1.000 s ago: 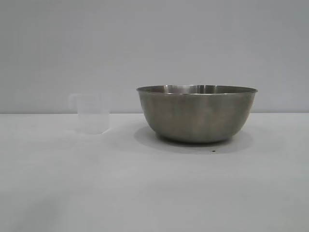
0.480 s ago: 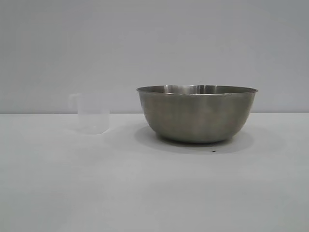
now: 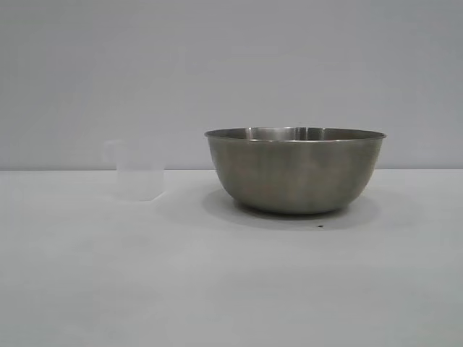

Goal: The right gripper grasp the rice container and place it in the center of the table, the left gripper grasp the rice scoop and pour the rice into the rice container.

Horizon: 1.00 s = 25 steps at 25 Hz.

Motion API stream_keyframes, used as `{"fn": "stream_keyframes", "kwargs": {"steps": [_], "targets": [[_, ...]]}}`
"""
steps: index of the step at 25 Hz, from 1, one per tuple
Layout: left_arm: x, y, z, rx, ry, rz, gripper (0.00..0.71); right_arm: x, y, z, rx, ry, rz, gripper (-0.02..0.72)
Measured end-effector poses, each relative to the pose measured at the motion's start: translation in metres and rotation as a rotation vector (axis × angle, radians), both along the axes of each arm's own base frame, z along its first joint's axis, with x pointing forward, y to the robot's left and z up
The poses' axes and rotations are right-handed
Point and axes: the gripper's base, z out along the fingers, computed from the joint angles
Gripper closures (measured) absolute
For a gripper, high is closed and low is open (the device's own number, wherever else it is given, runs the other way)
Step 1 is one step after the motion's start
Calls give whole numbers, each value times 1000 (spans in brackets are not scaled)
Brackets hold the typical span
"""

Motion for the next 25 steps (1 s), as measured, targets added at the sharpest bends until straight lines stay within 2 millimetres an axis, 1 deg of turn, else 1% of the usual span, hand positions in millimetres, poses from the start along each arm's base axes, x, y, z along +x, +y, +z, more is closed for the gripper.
{"fn": "stream_keyframes", "kwargs": {"steps": [10,13,16,21,25], "targets": [[-2,-1,-3,-2,39,-8,324,0,0,0,0,0,0,648],[-1,-1,-11,3,90,-10,324,0,0,0,0,0,0,648],[-1,-1,-13,2,105,-8,324,0,0,0,0,0,0,648],[0,6,-14,-31,114,93,324,0,0,0,0,0,0,648],[0,6,-14,-36,115,98,324,0,0,0,0,0,0,648]]}}
